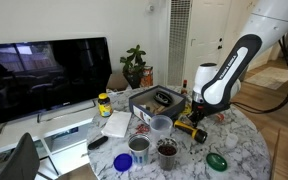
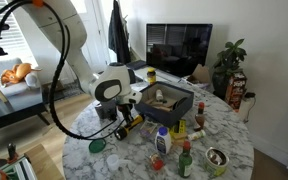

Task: Turn off the black and yellow torch.

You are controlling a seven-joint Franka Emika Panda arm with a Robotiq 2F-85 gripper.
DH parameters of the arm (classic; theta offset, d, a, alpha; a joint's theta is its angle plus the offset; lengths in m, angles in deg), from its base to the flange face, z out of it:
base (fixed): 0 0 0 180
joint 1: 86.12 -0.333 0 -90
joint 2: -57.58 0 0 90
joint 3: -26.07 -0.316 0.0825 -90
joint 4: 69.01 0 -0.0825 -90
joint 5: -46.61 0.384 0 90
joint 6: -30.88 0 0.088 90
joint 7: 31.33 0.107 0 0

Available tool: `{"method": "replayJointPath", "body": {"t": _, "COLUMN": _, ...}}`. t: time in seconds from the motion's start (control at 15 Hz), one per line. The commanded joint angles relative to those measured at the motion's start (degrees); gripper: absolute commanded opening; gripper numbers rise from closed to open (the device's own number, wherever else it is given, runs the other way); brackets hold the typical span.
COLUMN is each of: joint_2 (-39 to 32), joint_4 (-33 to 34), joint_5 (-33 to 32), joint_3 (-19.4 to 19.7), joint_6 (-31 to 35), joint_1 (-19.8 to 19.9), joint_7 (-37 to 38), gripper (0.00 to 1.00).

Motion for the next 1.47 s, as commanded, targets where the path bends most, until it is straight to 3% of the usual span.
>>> {"method": "replayJointPath", "body": {"t": 0.0, "joint_2": -1.0, "joint_4": 0.68, "joint_5": -2.81, "joint_3": 3.03, "joint_6": -0.55, "joint_1": -3.3, "joint_7": 4.41, "gripper": 0.0}}
{"method": "replayJointPath", "body": {"t": 0.53, "joint_2": 0.66, "joint_4": -0.3, "joint_5": -6.16, "joint_3": 6.66, "joint_6": -0.78, "joint_1": -7.1, "joint_7": 9.34, "gripper": 0.0}}
{"method": "replayJointPath", "body": {"t": 1.0, "joint_2": 2.0, "joint_4": -1.21, "joint_5": -6.63, "joint_3": 6.17, "joint_6": -1.52, "joint_1": -8.11, "joint_7": 9.51, "gripper": 0.0}}
{"method": "replayJointPath", "body": {"t": 1.4, "joint_2": 3.48, "joint_4": -2.24, "joint_5": -9.09, "joint_3": 7.96, "joint_6": -3.25, "joint_1": -9.17, "joint_7": 10.4, "gripper": 0.0}}
